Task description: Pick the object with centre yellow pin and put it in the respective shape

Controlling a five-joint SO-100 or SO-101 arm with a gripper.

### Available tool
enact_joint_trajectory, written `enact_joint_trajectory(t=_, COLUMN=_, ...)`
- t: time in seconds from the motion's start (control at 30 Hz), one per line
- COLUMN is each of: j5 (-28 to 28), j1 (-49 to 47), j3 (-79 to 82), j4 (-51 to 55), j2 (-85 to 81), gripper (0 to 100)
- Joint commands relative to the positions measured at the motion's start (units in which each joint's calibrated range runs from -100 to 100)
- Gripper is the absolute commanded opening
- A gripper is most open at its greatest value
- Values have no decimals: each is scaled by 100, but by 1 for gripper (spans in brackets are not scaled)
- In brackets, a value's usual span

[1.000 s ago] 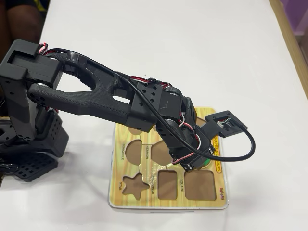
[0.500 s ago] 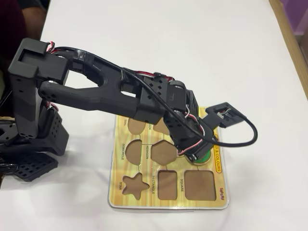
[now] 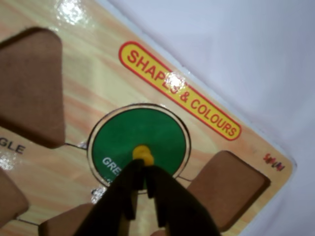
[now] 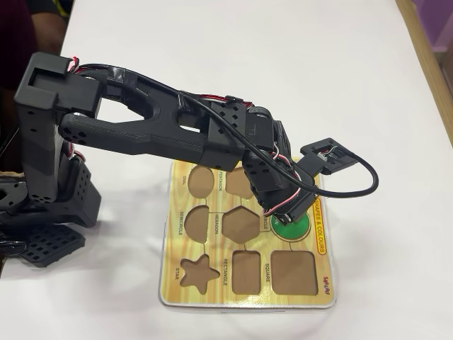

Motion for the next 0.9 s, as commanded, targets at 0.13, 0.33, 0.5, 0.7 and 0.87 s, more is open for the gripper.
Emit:
enact_joint_trajectory(t=0.13, j5=61, j1=23, j3=-99, j4=45, j2=-756, gripper=1)
enact_joint_trajectory(t=0.33, j5=-38, j1=33, j3=1106, j4=36, j2=-2053, gripper=1)
enact_joint_trajectory(t=0.5, j5=-754, j1=13, j3=2239, j4=27, j2=-3141, gripper=1)
enact_joint_trajectory(t=0.7, j5=-1314, j1=-16, j3=3399, j4=27, j2=-4572, gripper=1)
enact_joint_trajectory(t=0.87, j5=-1900, j1=4, j3=4541, j4=-24, j2=-5827, gripper=1)
